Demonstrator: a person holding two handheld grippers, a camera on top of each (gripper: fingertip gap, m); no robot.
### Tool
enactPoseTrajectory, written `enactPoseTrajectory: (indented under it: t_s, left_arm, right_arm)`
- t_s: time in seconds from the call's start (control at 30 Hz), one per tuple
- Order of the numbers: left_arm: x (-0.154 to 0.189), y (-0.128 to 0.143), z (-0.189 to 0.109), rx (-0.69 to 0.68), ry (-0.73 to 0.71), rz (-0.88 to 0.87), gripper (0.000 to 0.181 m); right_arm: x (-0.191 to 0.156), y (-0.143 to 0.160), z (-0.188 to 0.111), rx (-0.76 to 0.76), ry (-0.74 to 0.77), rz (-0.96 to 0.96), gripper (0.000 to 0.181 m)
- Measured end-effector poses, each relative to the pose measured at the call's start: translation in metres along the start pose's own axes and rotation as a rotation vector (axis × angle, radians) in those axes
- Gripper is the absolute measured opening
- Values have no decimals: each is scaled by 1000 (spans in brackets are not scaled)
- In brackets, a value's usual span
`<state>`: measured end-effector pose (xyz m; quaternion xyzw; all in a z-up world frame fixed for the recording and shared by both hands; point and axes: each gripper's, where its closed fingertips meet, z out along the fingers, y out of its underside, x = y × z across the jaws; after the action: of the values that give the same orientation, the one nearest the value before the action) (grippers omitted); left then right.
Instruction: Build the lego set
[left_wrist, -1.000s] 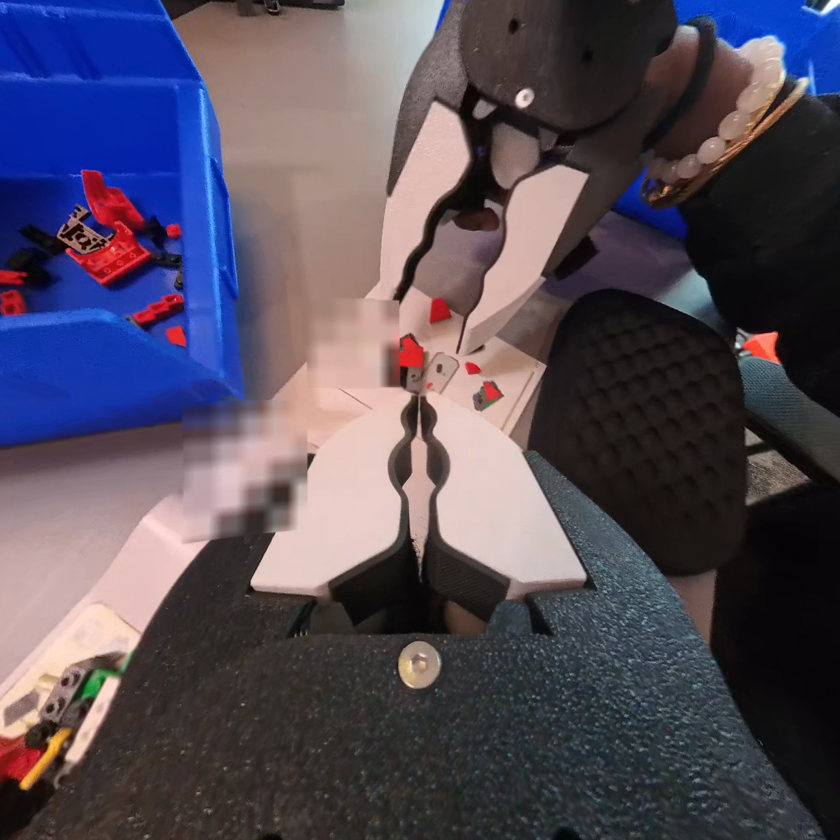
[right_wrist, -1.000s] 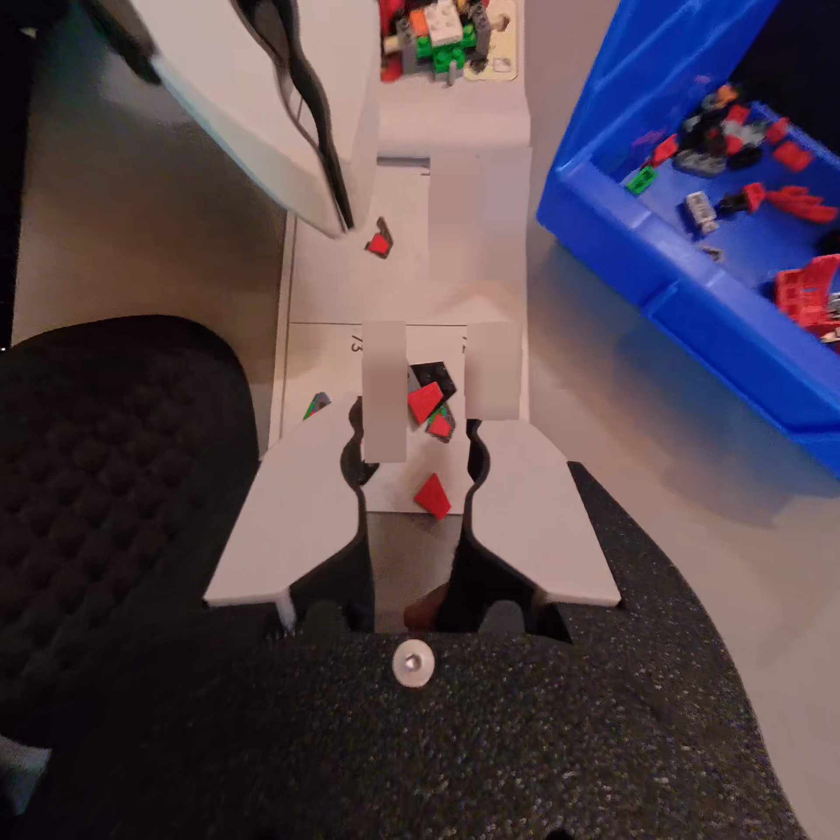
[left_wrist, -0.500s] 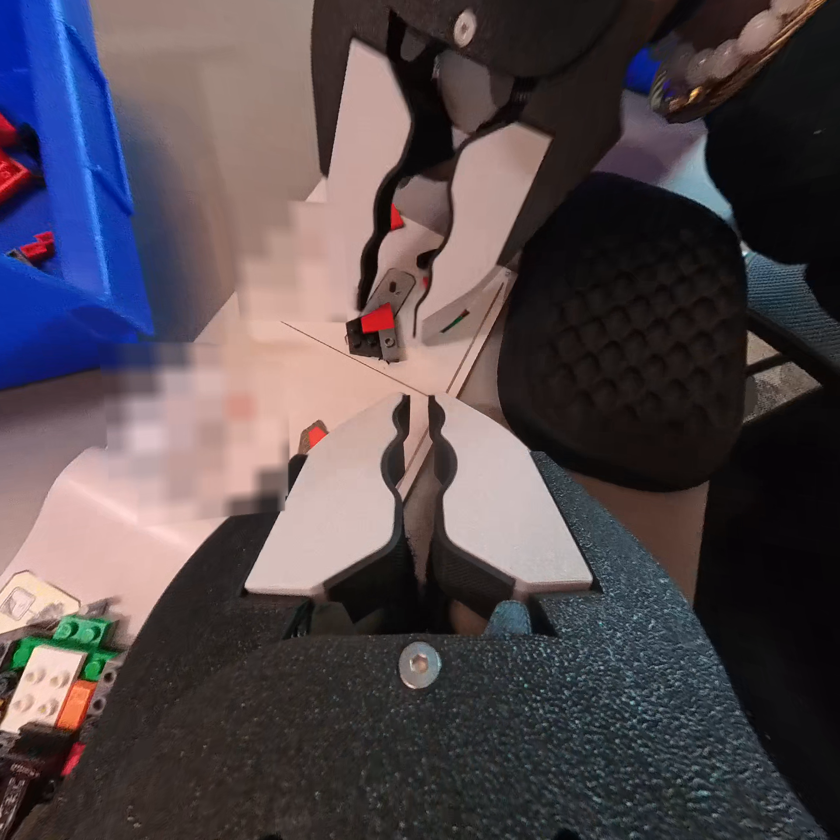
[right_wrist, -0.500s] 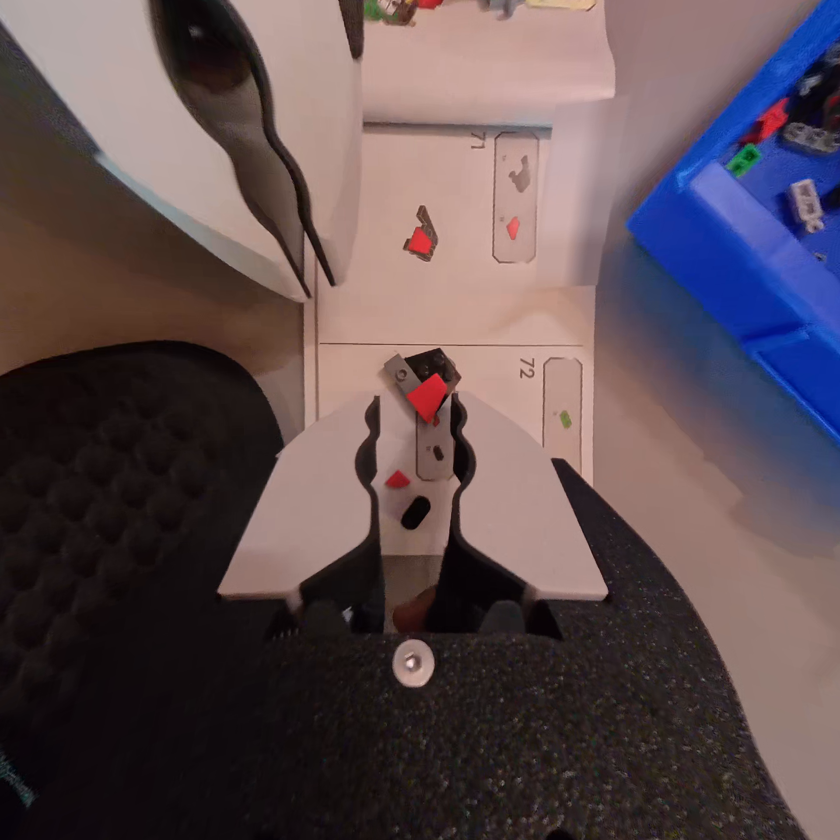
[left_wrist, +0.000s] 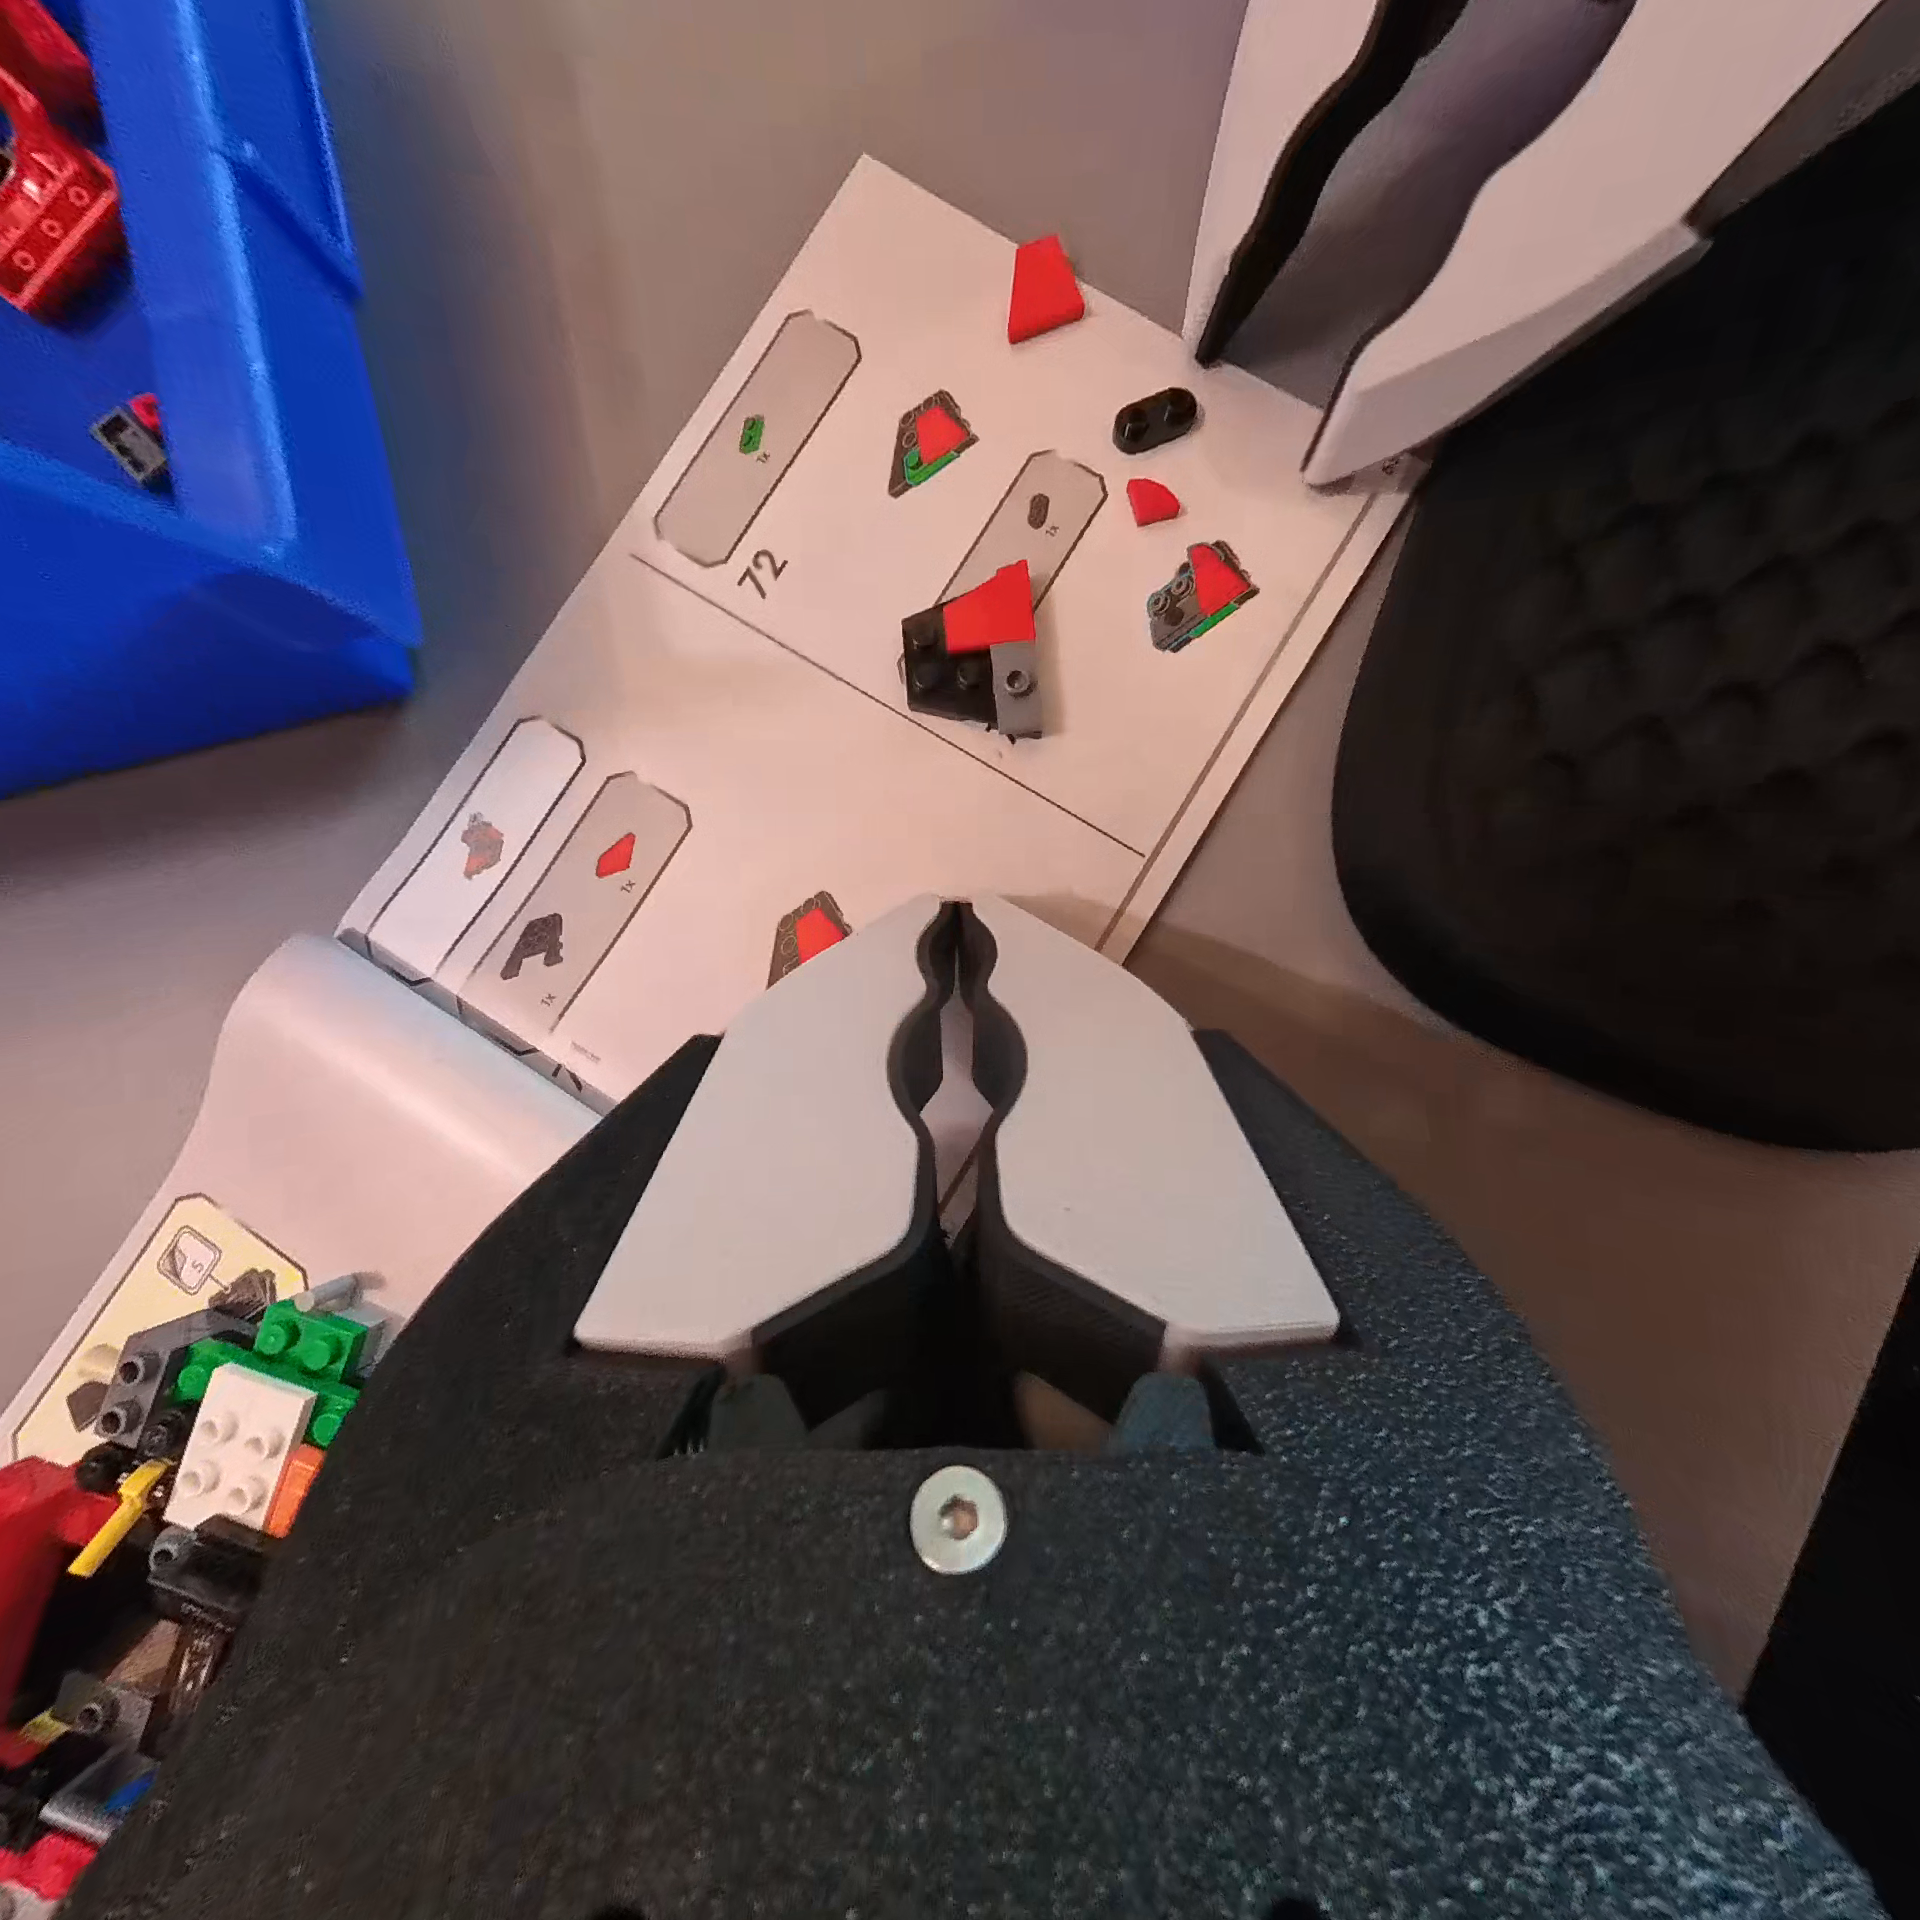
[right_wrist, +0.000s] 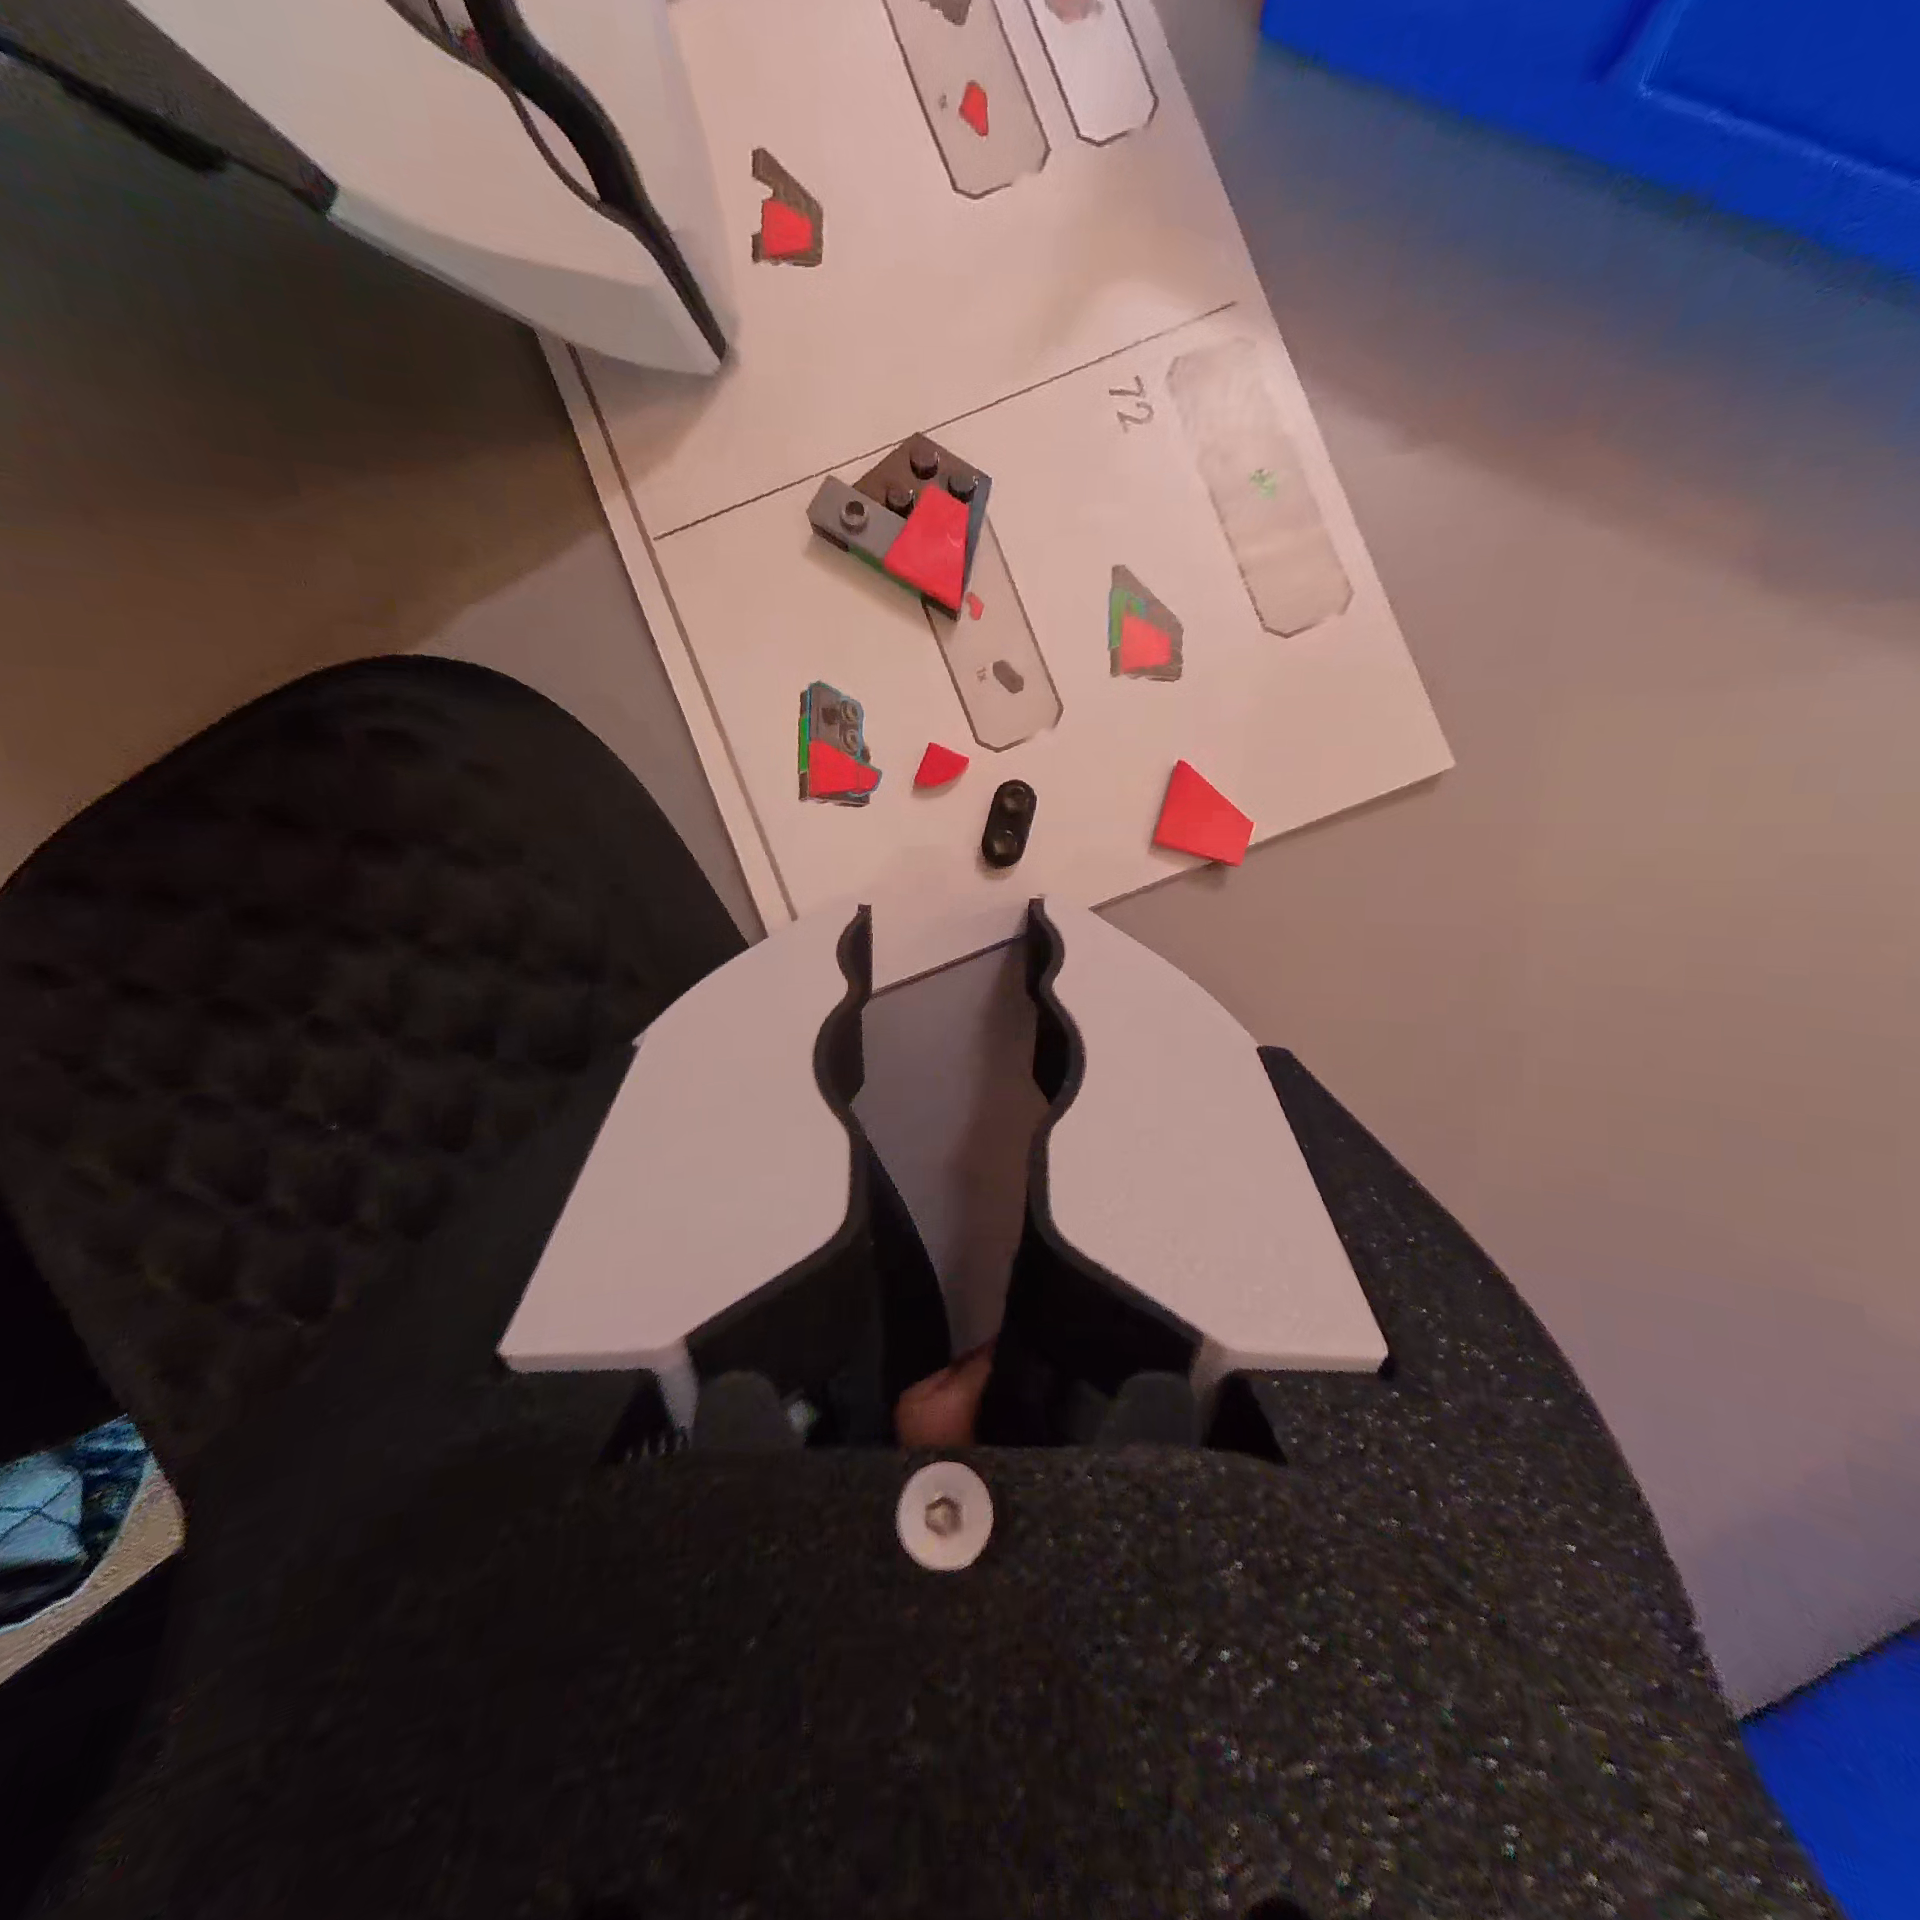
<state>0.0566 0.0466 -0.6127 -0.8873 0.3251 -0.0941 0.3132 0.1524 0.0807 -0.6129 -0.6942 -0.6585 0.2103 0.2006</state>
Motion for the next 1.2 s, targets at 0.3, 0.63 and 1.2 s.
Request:
enactPoseTrajectory:
  t_s: [0.3,0.63,1.2]
  left_arm:
    - [-14,30,-23,-31,-18,-55,0]
    - [-20,44,-35,-80,-31,-46,0]
    - [-15,-4,-29,187,118,-124,2]
  right_arm:
    - [-22,-25,17,55,-27,-49,29]
    - [-31,-37,26,74,-45,-72,27]
    - [-20,-40,19,90,-31,-69,28]
